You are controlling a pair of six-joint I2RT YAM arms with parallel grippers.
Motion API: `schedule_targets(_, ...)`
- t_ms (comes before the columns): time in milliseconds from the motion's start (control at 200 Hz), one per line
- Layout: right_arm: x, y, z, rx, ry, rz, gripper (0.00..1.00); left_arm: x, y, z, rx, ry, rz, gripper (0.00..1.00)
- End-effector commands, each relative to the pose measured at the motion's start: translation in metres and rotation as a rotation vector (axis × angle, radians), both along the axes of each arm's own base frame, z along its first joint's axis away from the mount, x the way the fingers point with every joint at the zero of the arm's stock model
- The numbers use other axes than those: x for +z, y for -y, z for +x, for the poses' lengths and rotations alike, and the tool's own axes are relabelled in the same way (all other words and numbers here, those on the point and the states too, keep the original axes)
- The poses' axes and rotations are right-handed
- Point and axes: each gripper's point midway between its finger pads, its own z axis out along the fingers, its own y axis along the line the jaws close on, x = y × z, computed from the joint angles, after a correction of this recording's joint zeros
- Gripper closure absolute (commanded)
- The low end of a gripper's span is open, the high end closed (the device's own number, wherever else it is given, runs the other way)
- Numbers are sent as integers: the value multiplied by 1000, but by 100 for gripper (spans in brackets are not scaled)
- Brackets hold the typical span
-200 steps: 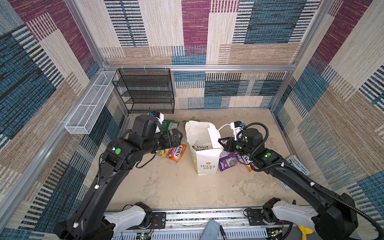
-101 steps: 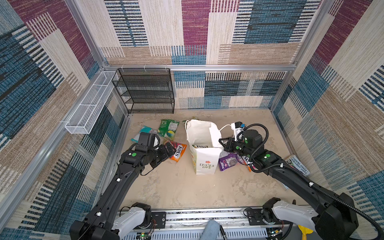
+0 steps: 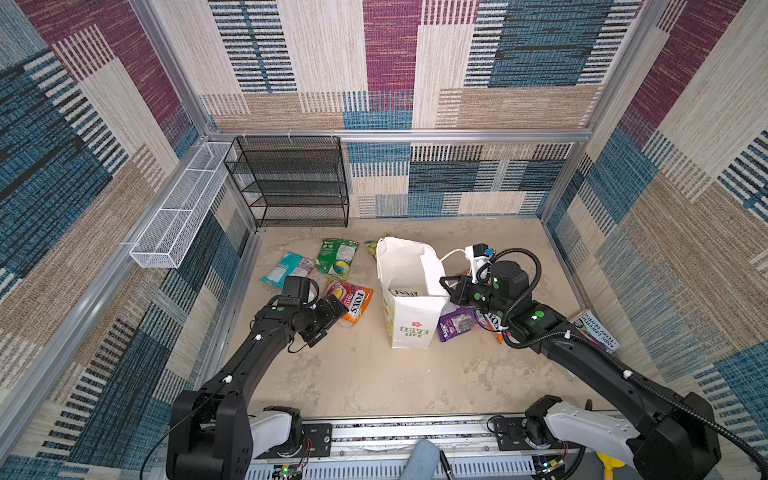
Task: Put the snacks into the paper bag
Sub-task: 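Lower the left gripper onto the orange Fox's Fruits bag and grasp it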
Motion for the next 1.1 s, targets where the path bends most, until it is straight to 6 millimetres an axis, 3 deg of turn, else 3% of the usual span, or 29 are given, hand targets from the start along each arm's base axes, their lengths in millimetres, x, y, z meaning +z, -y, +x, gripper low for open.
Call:
schedule_targets(0, -3, 3, 1, -11, 5, -17, 100, 0, 1, 20, 57, 57, -53, 4)
schedule_targets(275, -3, 2, 0, -3, 9, -19, 100, -21, -10, 36, 178, 68, -88, 12)
schedule_targets(676, -3, 0, -1, 12, 17, -17, 100, -54, -3, 49, 202, 28, -142, 35)
schedule_targets(1092, -3, -2, -2, 23, 18, -19, 100, -80, -1, 59, 286, 9, -227, 52)
